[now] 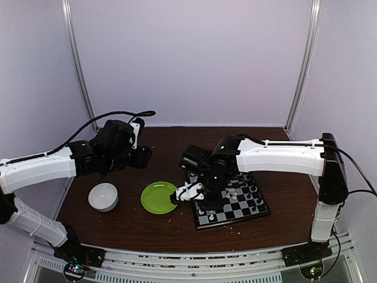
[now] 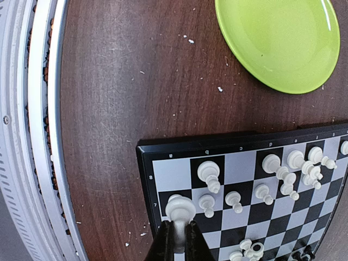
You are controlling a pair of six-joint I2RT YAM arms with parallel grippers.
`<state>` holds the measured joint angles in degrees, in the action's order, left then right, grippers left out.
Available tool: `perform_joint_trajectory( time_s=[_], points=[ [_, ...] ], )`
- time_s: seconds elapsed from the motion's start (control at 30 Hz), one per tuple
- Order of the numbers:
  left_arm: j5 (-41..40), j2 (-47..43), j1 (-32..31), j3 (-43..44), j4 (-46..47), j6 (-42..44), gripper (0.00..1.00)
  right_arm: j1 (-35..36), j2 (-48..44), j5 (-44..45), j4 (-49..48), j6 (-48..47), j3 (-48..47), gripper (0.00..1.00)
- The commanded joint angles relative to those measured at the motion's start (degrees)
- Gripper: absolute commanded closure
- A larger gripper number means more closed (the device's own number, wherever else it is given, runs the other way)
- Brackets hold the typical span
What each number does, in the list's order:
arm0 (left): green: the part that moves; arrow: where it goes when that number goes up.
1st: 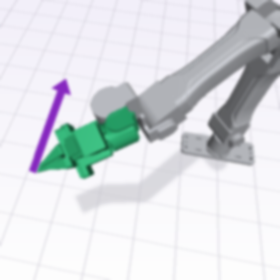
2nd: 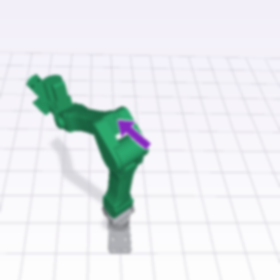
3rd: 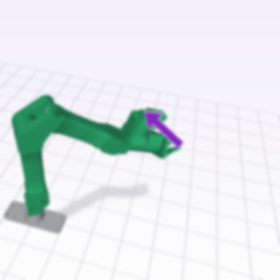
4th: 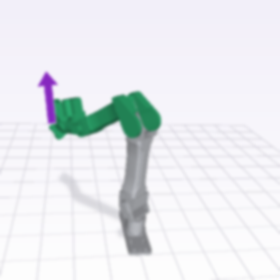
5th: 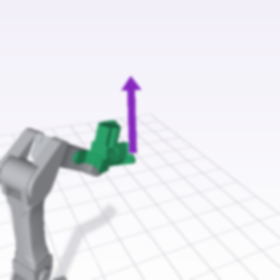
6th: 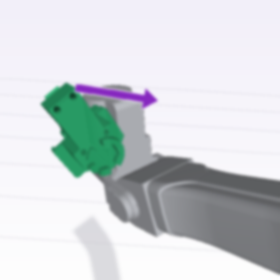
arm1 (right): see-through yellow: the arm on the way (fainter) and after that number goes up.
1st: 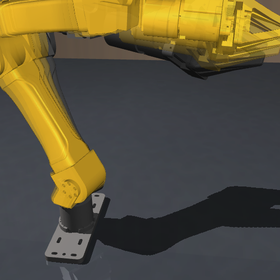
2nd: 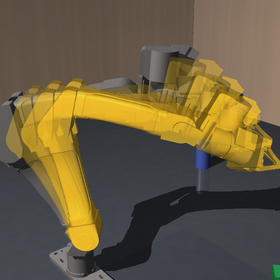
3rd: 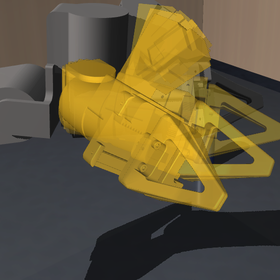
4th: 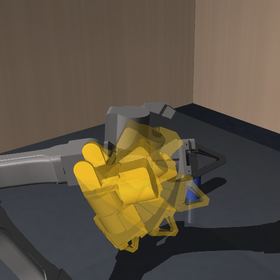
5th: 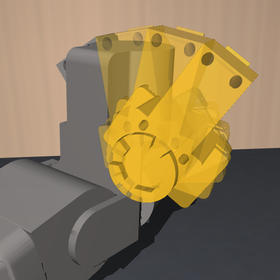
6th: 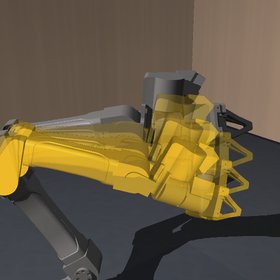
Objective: Set up the chess pieces on the board
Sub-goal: Move the bishop to f1.
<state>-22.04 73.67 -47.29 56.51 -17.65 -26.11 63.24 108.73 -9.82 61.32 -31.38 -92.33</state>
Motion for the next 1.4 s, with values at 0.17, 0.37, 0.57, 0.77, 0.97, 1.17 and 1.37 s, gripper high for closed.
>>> perform_joint_trajectory(
  time_s=[0.17,0.37,0.57,0.77,0.97,1.17,1.37],
  points=[
    [0.21,1.87,0.44,0.75,2.18,0.17,0.49,-0.23,2.46,-0.21,0.1,-0.42,-0.3,1.0],
    [0.86,2.96,0.44,1.48,2.34,0.33,0.49,-0.3,3.37,-0.36,-0.05,-0.18,0.29,1.0],
    [0.95,3.31,0.43,1.47,2.36,0.36,0.49,-0.3,4.17,0.09,-0.43,-0.13,0.88,1.0],
    [0.99,3.32,0.44,1.18,2.37,0.21,0.49,-0.92,6.0,0.6,-0.89,0.21,0.75,1.0],
    [0.86,3.79,0.42,1.28,2.49,0.43,0.49,-1.43,6.43,1.96,-1.96,0.7,0.94,1.0],
    [0.9,4.75,0.46,1.87,2.62,0.72,0.49,-2.01,7.21,1.96,-2.2,0.88,0.75,1.0],
    [0.95,5.4,0.52,2.19,2.8,1.19,0.49,-2.03,7.7,1.2,-2.27,0.97,0.6,1.0]
  ],
)
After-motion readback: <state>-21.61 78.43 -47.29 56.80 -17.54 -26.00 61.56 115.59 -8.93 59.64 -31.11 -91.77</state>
